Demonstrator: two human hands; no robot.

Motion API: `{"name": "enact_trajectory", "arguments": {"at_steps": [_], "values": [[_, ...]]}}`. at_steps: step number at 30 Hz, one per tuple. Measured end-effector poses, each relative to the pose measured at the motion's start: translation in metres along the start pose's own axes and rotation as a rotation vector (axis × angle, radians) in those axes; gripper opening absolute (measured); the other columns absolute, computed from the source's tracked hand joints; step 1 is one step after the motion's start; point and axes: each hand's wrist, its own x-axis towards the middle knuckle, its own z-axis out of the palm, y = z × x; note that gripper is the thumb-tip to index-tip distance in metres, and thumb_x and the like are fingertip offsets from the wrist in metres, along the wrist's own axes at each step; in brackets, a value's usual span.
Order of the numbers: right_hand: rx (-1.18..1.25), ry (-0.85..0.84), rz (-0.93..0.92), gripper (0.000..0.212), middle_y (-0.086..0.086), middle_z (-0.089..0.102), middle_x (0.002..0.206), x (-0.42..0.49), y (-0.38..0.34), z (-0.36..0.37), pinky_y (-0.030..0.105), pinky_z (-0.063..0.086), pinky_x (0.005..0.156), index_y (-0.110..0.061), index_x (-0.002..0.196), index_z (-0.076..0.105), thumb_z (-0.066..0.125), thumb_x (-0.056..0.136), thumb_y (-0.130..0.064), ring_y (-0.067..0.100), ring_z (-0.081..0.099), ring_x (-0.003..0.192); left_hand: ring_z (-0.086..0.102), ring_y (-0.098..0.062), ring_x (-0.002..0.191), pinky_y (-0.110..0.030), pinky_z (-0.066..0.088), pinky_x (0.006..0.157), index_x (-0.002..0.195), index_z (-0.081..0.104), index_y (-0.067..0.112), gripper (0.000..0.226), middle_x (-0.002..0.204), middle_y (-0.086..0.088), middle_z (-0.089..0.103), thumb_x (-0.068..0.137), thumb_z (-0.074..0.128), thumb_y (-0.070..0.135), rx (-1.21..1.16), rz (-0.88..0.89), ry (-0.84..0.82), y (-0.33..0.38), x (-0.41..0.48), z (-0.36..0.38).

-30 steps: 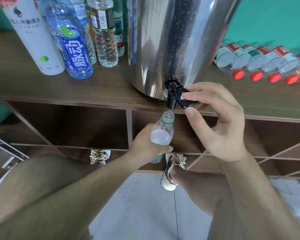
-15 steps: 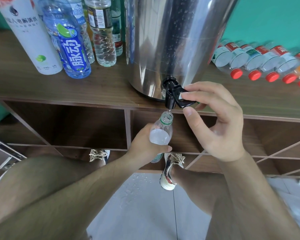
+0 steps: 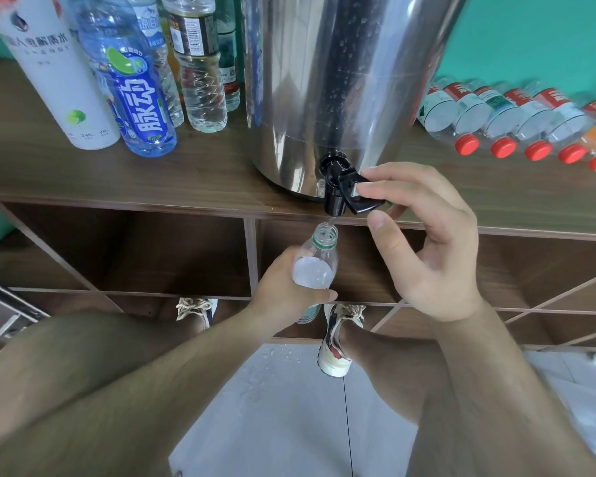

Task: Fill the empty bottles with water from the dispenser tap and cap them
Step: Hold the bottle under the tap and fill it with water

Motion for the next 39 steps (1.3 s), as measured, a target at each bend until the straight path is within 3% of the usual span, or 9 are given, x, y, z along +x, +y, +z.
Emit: {"name": "enact_trajectory", "arguments": {"at_steps": [4, 8, 14, 23, 31, 39], "values": [[0.003, 0.001, -0.004, 0.022, 0.018, 0.068, 0.120, 0.0007, 0.0009, 0.0003, 0.033, 0.053, 0.075, -0.002, 0.112, 0.071, 0.062, 0.093, 0.003, 0.024, 0.064, 0.113, 0.057, -0.011, 0.107, -0.027, 0.049, 0.091, 0.125, 0.047, 0.036, 0.070, 0.116, 0.015, 0.057, 0.073, 0.093, 0.030, 0.006, 0.003, -0.004, 0.0010, 0.0002, -0.0007], [-0.001, -0.009, -0.004, 0.023, 0.018, 0.067, 0.120, 0.0014, 0.0013, -0.0012, 0.030, 0.051, 0.077, -0.002, 0.112, 0.071, 0.062, 0.092, 0.003, 0.024, 0.065, 0.112, 0.058, -0.007, 0.103, -0.023, 0.048, 0.084, 0.121, 0.047, 0.039, 0.068, 0.112, 0.017, 0.057, 0.072, 0.093, 0.030, -0.009, 0.005, -0.005, 0.0018, 0.0012, 0.0008], [-0.007, -0.011, -0.004, 0.021, 0.017, 0.068, 0.120, 0.0028, 0.0011, -0.0022, 0.034, 0.051, 0.077, -0.002, 0.111, 0.073, 0.062, 0.093, 0.001, 0.026, 0.065, 0.112, 0.059, -0.009, 0.107, -0.029, 0.052, 0.090, 0.122, 0.050, 0.037, 0.069, 0.114, 0.015, 0.058, 0.070, 0.094, 0.031, -0.026, 0.007, -0.002, 0.0013, 0.0021, 0.0015], [0.004, -0.008, -0.001, 0.021, 0.019, 0.068, 0.119, 0.0021, 0.0012, -0.0010, 0.031, 0.052, 0.075, 0.001, 0.111, 0.072, 0.061, 0.093, 0.001, 0.024, 0.065, 0.111, 0.057, -0.005, 0.102, -0.015, 0.042, 0.075, 0.123, 0.047, 0.038, 0.070, 0.111, 0.019, 0.056, 0.071, 0.094, 0.032, 0.005, -0.002, 0.022, -0.0016, 0.0060, -0.0005], [0.008, -0.012, -0.009, 0.022, 0.019, 0.067, 0.118, 0.0013, 0.0041, 0.0003, 0.030, 0.051, 0.075, -0.001, 0.112, 0.071, 0.061, 0.093, 0.001, 0.026, 0.065, 0.110, 0.057, -0.011, 0.110, -0.023, 0.046, 0.086, 0.127, 0.046, 0.038, 0.073, 0.119, 0.015, 0.056, 0.071, 0.093, 0.033, 0.044, -0.009, 0.018, -0.0039, 0.0071, 0.0034], [0.000, -0.018, -0.004, 0.023, 0.019, 0.067, 0.119, 0.0009, 0.0035, -0.0006, 0.028, 0.051, 0.075, -0.001, 0.113, 0.071, 0.061, 0.092, 0.002, 0.026, 0.065, 0.111, 0.057, -0.007, 0.102, -0.013, 0.041, 0.073, 0.122, 0.045, 0.041, 0.071, 0.112, 0.019, 0.055, 0.071, 0.094, 0.033, 0.027, -0.008, 0.020, -0.0031, 0.0066, 0.0038]]}}
